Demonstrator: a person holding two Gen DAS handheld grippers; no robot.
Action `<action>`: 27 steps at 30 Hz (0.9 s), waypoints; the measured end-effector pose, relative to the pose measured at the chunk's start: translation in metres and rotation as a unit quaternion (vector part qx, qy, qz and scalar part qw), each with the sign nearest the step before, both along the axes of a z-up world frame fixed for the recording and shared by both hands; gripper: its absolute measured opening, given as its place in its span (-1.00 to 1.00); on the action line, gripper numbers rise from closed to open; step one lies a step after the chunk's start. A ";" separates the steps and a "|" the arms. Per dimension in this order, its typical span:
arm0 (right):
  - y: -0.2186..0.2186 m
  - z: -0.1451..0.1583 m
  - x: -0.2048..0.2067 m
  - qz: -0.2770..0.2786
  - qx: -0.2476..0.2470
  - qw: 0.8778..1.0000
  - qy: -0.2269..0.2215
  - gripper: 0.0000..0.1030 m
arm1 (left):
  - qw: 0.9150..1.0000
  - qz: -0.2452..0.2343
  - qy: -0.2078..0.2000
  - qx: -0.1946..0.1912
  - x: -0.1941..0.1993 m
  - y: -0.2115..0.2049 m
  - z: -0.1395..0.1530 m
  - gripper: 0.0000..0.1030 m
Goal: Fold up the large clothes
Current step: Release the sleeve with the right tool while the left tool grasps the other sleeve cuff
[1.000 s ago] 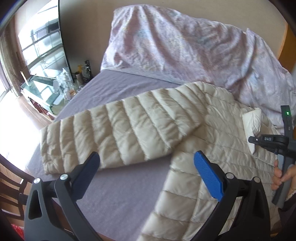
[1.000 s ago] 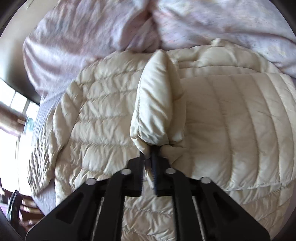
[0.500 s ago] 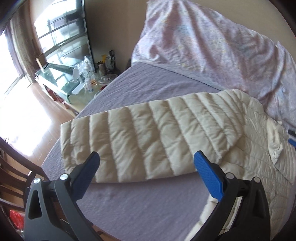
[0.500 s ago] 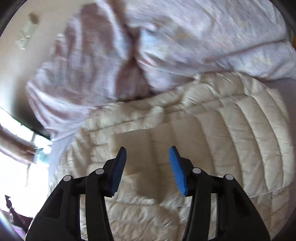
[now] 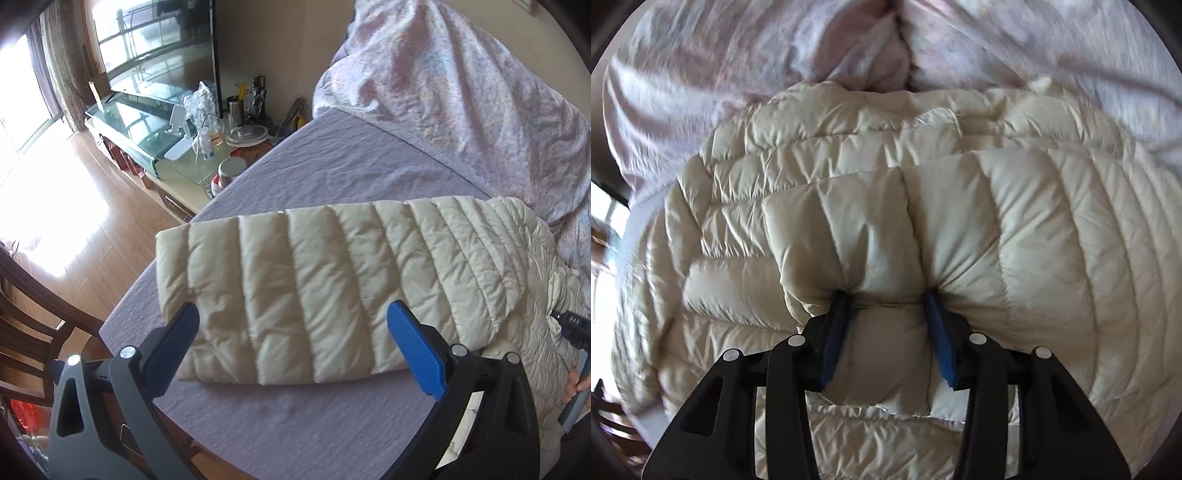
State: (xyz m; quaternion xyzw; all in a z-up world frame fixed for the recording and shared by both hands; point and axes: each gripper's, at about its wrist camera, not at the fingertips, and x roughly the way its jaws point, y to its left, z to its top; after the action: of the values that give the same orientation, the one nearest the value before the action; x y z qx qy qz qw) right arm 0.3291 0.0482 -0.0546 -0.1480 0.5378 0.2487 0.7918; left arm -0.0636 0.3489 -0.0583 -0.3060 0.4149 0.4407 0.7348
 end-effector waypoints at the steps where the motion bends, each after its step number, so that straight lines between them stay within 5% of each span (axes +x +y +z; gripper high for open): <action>1: 0.001 0.000 0.000 0.002 -0.004 1.000 0.001 -0.10 | 1.000 0.004 -0.002 -0.004 -0.005 0.005 -0.001 0.96; 13: -0.015 0.017 -0.004 -0.018 0.047 0.998 0.043 0.11 | 0.998 0.045 -0.016 -0.038 -0.049 0.050 -0.022 0.96; 27: -0.025 0.036 -0.036 -0.004 0.053 0.998 0.038 0.11 | 0.990 0.094 -0.037 -0.094 -0.082 0.068 -0.053 0.60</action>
State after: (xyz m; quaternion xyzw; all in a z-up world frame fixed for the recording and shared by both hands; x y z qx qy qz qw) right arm 0.2927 0.0232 -0.0187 -0.0939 0.5542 0.2794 0.7784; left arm -0.1453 0.4169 -0.1111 -0.4273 0.3965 0.4553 0.6730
